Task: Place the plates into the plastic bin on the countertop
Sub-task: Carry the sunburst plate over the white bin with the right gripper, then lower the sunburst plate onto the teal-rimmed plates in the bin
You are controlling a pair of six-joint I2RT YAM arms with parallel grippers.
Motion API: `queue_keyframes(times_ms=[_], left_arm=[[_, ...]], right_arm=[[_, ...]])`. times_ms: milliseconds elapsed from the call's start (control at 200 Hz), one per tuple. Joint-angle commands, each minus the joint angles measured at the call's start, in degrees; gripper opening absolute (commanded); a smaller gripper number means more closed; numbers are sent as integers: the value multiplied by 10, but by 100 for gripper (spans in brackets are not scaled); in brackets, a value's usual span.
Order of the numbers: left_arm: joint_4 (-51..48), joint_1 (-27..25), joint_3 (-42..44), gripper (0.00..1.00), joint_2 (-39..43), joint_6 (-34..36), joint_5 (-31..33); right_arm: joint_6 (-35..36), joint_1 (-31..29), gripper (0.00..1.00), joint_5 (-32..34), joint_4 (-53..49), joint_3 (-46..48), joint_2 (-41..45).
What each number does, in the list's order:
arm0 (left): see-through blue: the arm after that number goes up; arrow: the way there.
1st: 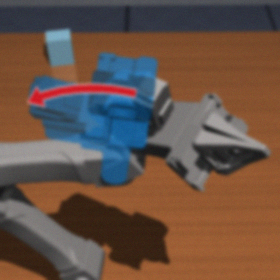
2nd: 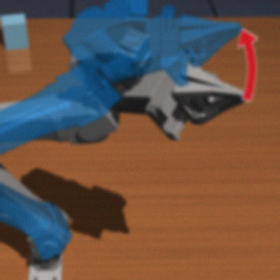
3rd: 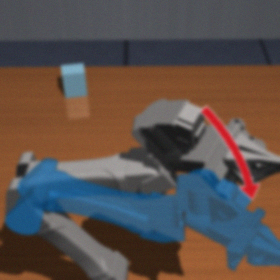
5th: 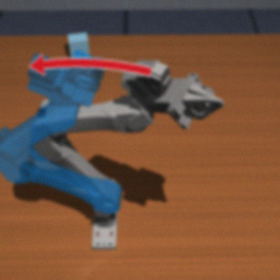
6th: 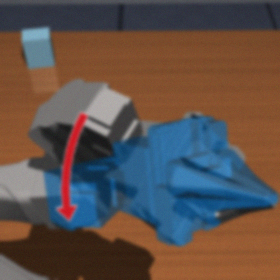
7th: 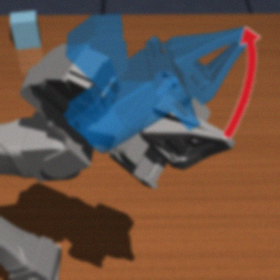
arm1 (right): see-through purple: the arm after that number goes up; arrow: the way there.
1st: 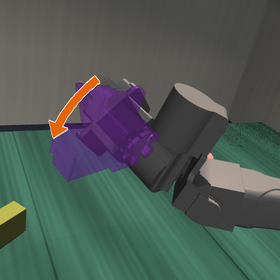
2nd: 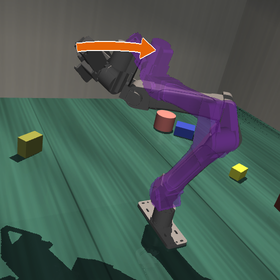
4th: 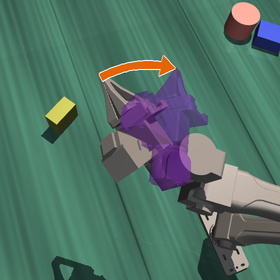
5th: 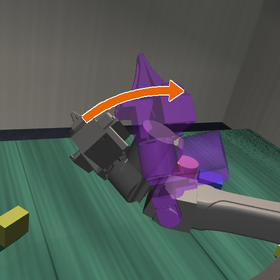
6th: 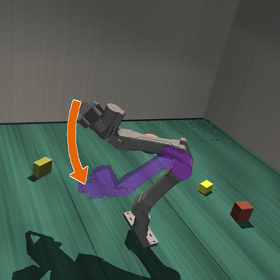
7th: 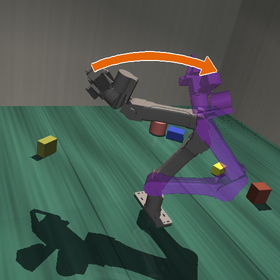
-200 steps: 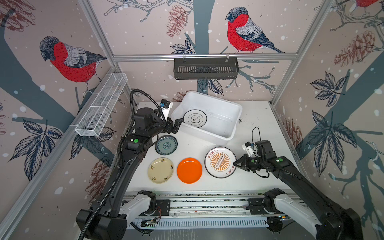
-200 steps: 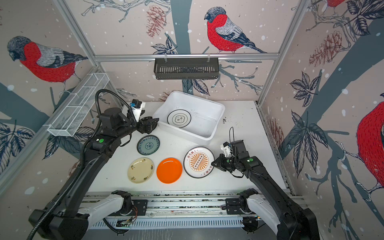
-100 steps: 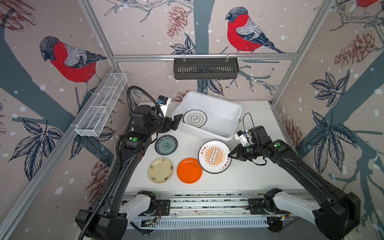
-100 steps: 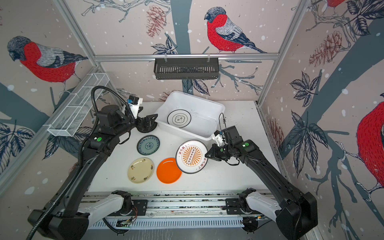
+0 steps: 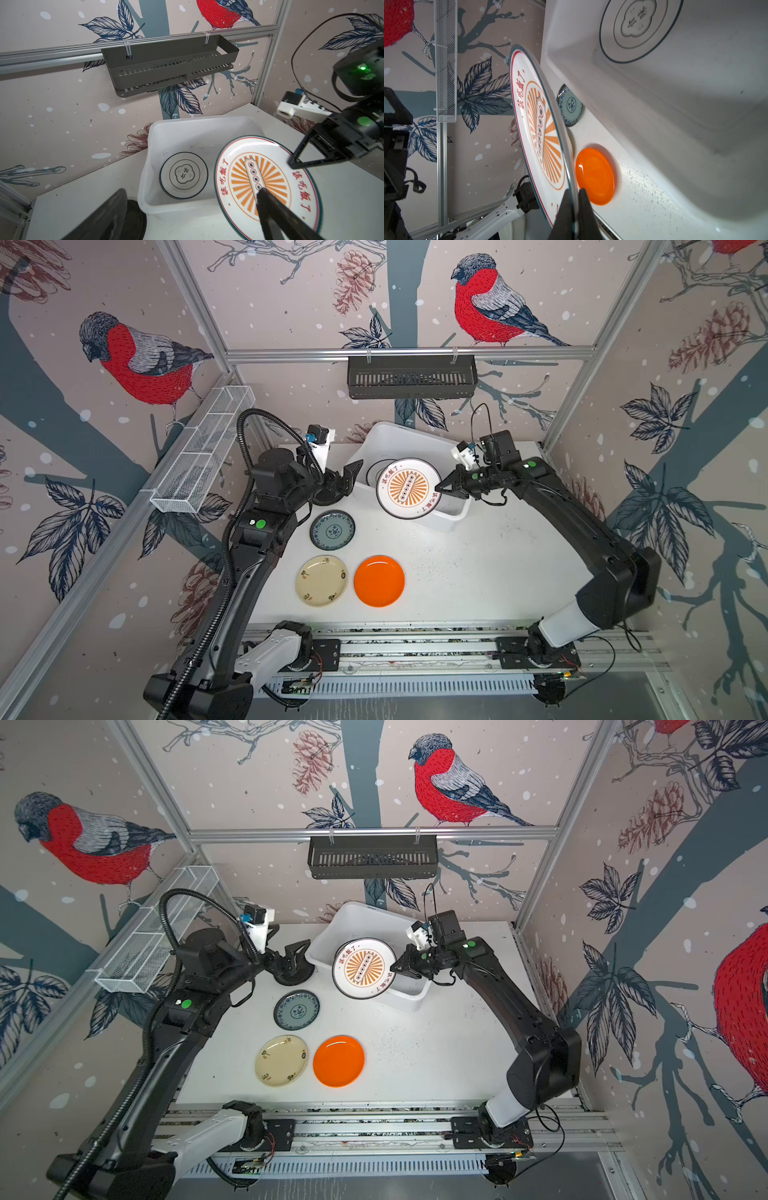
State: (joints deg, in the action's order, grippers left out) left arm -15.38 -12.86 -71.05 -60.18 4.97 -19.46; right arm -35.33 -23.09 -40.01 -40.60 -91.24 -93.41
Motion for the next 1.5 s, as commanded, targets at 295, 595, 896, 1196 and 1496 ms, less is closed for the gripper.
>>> queue_keyframes(times_ms=[295,595,896,1196,1496], left_arm=[[41,0,10,97,-2,19,-22],[40,-1,6,97,-17,21,-14],[45,0,-1,96,-42,19,-20],[53,-1,4,96,-47,14,-14],[57,-1,12,97,-42,9,-16]], right_arm=[[45,25,2,34,-13,-254,-254],[23,32,2,39,22,-341,-390],[-19,42,2,31,85,-341,-442],[-43,40,4,20,99,-360,-479],[-52,30,5,27,104,-357,-496]])
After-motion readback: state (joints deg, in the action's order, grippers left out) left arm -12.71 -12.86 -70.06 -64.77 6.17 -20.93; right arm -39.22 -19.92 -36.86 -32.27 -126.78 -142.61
